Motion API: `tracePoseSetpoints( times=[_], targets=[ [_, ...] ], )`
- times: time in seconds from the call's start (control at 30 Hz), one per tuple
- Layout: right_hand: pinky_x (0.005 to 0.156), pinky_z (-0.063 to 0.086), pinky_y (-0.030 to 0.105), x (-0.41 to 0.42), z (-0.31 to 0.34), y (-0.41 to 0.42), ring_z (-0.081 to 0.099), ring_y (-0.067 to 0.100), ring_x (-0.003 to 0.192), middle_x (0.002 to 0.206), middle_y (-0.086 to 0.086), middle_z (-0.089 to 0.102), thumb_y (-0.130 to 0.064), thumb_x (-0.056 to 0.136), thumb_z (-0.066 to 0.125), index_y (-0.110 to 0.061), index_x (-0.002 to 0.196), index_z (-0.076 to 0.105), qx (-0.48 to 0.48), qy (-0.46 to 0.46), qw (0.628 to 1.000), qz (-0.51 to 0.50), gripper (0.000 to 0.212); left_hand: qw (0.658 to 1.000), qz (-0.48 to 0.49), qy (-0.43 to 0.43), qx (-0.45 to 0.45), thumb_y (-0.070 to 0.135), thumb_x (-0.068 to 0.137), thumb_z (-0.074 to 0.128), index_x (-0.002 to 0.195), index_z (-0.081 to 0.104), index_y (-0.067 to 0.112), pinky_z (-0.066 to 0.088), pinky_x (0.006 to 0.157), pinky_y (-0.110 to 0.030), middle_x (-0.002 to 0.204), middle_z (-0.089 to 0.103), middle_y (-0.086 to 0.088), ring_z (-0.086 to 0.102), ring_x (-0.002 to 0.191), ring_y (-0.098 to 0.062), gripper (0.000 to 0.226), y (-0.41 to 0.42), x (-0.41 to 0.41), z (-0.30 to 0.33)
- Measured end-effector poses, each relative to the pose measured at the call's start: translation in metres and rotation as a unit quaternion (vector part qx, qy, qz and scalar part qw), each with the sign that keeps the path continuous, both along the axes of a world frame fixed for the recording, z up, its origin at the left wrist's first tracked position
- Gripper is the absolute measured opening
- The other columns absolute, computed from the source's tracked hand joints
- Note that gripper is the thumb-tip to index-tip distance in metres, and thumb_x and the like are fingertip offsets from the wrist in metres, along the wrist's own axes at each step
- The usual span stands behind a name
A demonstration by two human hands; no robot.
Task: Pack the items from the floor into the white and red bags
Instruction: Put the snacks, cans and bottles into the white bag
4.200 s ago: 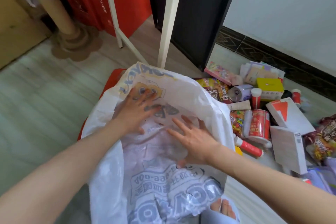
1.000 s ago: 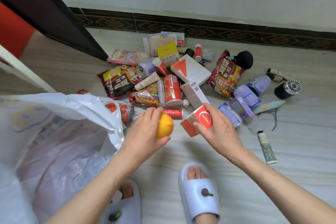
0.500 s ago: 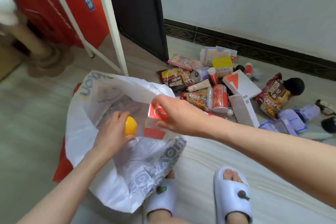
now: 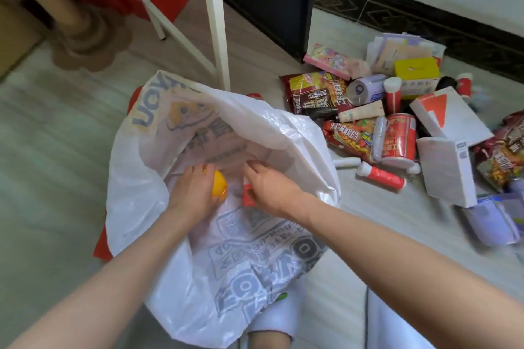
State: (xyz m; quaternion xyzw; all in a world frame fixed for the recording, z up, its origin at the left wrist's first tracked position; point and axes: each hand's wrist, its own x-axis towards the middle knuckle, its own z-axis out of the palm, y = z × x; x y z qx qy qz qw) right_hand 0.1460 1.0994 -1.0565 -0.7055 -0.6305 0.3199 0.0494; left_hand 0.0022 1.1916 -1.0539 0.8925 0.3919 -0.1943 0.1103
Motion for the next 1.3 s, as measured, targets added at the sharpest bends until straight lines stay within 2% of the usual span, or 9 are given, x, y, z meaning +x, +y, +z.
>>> tracePoseSetpoints(
  times=[0.17, 0.3, 0.43, 0.6, 0.7, 0.83, 0.93, 1.17, 1.3],
  targets=[
    [0.099, 0.042, 0.047, 0.008, 0.056, -0.038, 0.045, 0.041, 0.119, 0.130, 0.023, 0.048, -0.018, 0.086, 0.057, -0.001, 0.129, 0.044, 0.140, 0.028, 0.988, 0.065, 0.048, 0.998, 0.026, -0.041, -0.037, 0.026, 0.080, 0.066, 0.127, 0.047, 0.009, 0.041, 0.092, -0.042, 0.131, 0.046, -0.013, 0.045, 0.120, -0.032, 0.054, -0.011, -0.006, 0.013],
    [0.096, 0.044, 0.037, 0.030, 0.107, -0.081, 0.054, 0.032, 0.114, 0.126, 0.018, 0.054, -0.025, 0.087, 0.056, -0.002, 0.125, 0.049, 0.214, -0.003, 0.974, 0.078, 0.045, 0.973, -0.028, -0.230, 0.011, 0.013, 0.076, 0.071, 0.122, 0.053, 0.003, 0.041, 0.098, -0.049, 0.131, 0.049, -0.021, 0.047, 0.120, -0.039, 0.051, -0.039, -0.006, 0.037],
    [0.096, 0.047, 0.040, 0.074, 0.125, -0.132, 0.054, 0.030, 0.115, 0.129, 0.015, 0.054, -0.028, 0.088, 0.054, -0.006, 0.128, 0.049, 0.212, -0.077, 0.974, -0.002, 0.045, 0.933, -0.097, -0.346, 0.023, 0.028, 0.083, 0.051, 0.126, 0.048, 0.008, 0.036, 0.105, -0.042, 0.133, 0.046, -0.014, 0.041, 0.127, -0.031, 0.048, -0.080, 0.020, 0.076],
    [0.086, 0.052, 0.046, 0.138, 0.119, -0.192, 0.058, 0.033, 0.108, 0.120, 0.014, 0.059, -0.017, 0.084, 0.063, -0.007, 0.122, 0.053, 0.169, -0.141, 0.965, -0.143, 0.041, 0.894, -0.209, -0.397, 0.028, 0.013, 0.083, 0.051, 0.124, 0.046, 0.006, 0.034, 0.107, -0.041, 0.133, 0.046, -0.018, 0.039, 0.129, -0.033, 0.042, -0.118, 0.095, 0.102],
    [0.089, 0.047, 0.042, 0.173, 0.108, -0.219, 0.052, 0.032, 0.113, 0.124, 0.012, 0.055, -0.021, 0.088, 0.056, -0.010, 0.128, 0.048, 0.121, -0.172, 0.943, -0.257, 0.042, 0.891, -0.278, -0.358, 0.000, 0.004, 0.079, 0.061, 0.125, 0.049, 0.003, 0.041, 0.100, -0.043, 0.127, 0.051, -0.018, 0.045, 0.122, -0.034, 0.048, -0.128, 0.157, 0.098],
    [0.092, 0.044, 0.043, 0.212, 0.073, -0.230, 0.047, 0.033, 0.116, 0.127, 0.014, 0.052, -0.032, 0.086, 0.056, -0.010, 0.129, 0.043, 0.037, -0.145, 0.878, -0.455, 0.050, 0.925, -0.348, -0.145, -0.042, 0.010, 0.085, 0.057, 0.133, 0.037, 0.012, 0.045, 0.089, -0.039, 0.126, 0.049, -0.011, 0.048, 0.112, -0.027, 0.052, -0.137, 0.239, 0.052],
    [0.094, 0.042, 0.045, 0.229, 0.036, -0.229, 0.043, 0.037, 0.120, 0.130, 0.018, 0.046, -0.037, 0.084, 0.060, -0.006, 0.131, 0.037, -0.042, -0.117, 0.856, -0.502, 0.061, 0.927, -0.371, -0.050, -0.025, 0.013, 0.086, 0.055, 0.135, 0.033, 0.012, 0.041, 0.091, -0.040, 0.128, 0.046, -0.013, 0.047, 0.112, -0.029, 0.053, -0.146, 0.268, 0.001],
    [0.068, 0.035, 0.037, 0.233, -0.006, -0.227, 0.052, 0.037, 0.103, 0.113, 0.019, 0.054, -0.023, 0.090, 0.050, -0.004, 0.110, 0.045, -0.071, -0.113, 0.853, -0.504, 0.029, 0.925, -0.375, -0.063, 0.003, 0.012, 0.089, 0.050, 0.127, 0.043, 0.010, 0.036, 0.093, -0.040, 0.131, 0.044, -0.013, 0.042, 0.117, -0.030, 0.039, -0.153, 0.264, -0.057],
    [0.066, 0.032, 0.035, 0.224, -0.001, -0.233, 0.052, 0.036, 0.100, 0.112, 0.017, 0.056, -0.020, 0.089, 0.048, -0.005, 0.111, 0.046, -0.031, -0.103, 0.851, -0.515, 0.027, 0.909, -0.396, -0.110, 0.070, 0.014, 0.058, 0.081, 0.087, 0.064, 0.012, 0.048, 0.068, -0.034, 0.088, 0.066, -0.008, 0.059, 0.080, -0.026, 0.034, -0.157, 0.266, -0.064]
  ],
)
